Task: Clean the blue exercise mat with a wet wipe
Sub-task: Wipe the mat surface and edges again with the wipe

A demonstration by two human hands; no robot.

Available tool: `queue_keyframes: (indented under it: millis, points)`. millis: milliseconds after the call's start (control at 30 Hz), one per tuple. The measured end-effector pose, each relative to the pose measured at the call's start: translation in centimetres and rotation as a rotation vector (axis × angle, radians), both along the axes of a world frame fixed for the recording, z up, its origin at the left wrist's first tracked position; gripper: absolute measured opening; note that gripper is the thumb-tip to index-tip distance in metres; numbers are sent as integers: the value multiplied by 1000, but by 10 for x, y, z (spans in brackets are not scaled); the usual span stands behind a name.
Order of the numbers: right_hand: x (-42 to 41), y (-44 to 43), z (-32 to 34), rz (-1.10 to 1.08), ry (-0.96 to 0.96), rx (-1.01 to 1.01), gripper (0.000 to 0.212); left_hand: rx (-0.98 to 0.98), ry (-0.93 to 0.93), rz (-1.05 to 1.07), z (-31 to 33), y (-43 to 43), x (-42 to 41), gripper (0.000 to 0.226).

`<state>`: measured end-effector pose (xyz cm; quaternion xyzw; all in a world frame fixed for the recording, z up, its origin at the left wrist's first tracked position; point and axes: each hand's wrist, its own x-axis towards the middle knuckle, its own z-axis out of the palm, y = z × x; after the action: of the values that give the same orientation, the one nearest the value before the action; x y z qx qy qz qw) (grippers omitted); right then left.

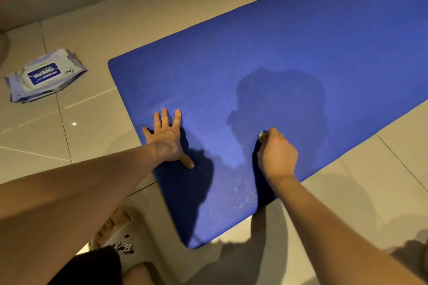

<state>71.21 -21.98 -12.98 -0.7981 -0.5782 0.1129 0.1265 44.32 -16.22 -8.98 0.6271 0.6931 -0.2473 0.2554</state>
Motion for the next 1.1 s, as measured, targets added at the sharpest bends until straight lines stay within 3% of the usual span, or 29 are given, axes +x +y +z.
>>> queue_keyframes:
  millis: [67, 133, 267, 400, 533, 600, 667, 733, 800, 967, 1100]
  points:
    - [-37, -23, 5, 47, 79, -44, 8, -2, -1, 8, -1, 0, 1, 172]
    - [-75, -61, 8, 243, 140, -78, 20, -6, -1, 10, 0, 0, 0, 172]
    - [-59, -74, 3, 529, -31, -66, 31, 5, -25, 12, -1, -1, -2, 171]
    - [11, -28, -4, 190, -118, -32, 12, 37, -46, 18, -2, -5, -7, 170]
    - [20, -25, 2, -49, -5, 11, 18, 37, -47, 10, -1, -6, -7, 168]
    - [-16, -48, 8, -43, 89, -11, 15, 39, -40, 15, -1, -6, -5, 168]
    - [-62, -83, 11, 143, 172, -84, 22, 39, -35, 10, 0, -6, -5, 169]
    - [-80, -103, 10, 324, 143, -78, 31, 47, -25, 7, 1, -7, -5, 168]
    - [-58, -95, 6, 442, 106, -81, 26, 55, -18, 6, 2, -9, -4, 165]
    - [28, -59, 7, 90, -33, -82, 11, 181, -27, 46, -3, -30, -6, 151]
    - [-8, -80, 9, -47, 93, -41, 14, 300, -42, 47, -8, -59, -10, 125]
